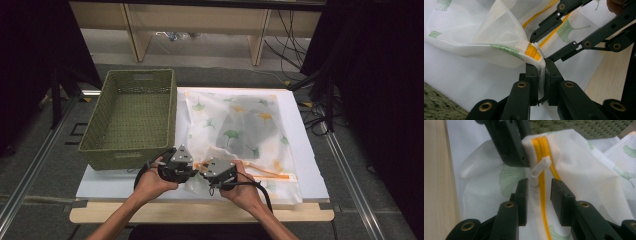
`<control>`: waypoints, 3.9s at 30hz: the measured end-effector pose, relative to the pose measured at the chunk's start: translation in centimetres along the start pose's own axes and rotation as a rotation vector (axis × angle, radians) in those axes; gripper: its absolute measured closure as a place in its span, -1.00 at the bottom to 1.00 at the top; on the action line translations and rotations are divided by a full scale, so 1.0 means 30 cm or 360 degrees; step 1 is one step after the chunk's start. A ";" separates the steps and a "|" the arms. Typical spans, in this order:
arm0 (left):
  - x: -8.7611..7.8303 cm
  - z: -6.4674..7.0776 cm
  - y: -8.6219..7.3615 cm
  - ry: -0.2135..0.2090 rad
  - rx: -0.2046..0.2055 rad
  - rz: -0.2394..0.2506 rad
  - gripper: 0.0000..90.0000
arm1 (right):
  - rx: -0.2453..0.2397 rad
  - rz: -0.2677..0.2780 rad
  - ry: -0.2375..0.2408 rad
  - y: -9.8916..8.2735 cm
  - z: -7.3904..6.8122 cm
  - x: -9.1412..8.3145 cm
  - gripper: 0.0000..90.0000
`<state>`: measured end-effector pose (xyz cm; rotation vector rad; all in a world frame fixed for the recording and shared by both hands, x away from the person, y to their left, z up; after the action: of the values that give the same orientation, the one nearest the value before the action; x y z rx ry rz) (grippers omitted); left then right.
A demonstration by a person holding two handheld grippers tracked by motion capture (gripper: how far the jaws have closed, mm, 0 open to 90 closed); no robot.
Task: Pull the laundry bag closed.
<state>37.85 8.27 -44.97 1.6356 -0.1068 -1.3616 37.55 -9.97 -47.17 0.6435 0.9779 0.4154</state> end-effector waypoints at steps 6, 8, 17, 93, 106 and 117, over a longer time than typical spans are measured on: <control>0.001 -0.005 0.004 -0.0023 0.0077 0.0004 0.85 | 0.0008 0.0010 -0.0023 -0.002 0.007 0.000 0.58; 0.002 -0.005 0.003 -0.0037 0.0117 -0.0005 0.84 | 0.0010 0.0014 -0.0006 -0.002 0.008 -0.003 0.58; 0.002 -0.024 -0.016 -0.0102 0.0235 -0.0132 0.56 | -0.0004 0.0008 0.0005 -0.005 0.007 -0.001 0.58; 0.003 -0.022 -0.005 -0.0077 -0.0039 -0.0021 0.83 | 0.0358 0.0267 0.0195 -0.007 0.053 -0.018 1.00; -0.001 -0.031 -0.005 -0.0087 -0.0057 -0.0008 0.84 | 0.0432 0.0270 0.0230 -0.010 0.057 0.010 1.00; -0.003 -0.038 -0.012 -0.0080 -0.0134 0.0007 0.51 | 0.0459 0.0244 0.0241 -0.006 0.056 0.012 1.00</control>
<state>38.55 9.18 -45.26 1.5309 -0.0815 -1.3861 39.19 -10.42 -46.85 0.9628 1.1481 0.4678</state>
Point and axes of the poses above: each handheld gripper's, and its own axes: x roughly forward along the jaws, y roughly out of its top, z roughly to its right, the point moved 1 cm from there along x, roughly forward along the jaws, and after that the axes turned 6 degrees about -x, right-handed, at the moved point
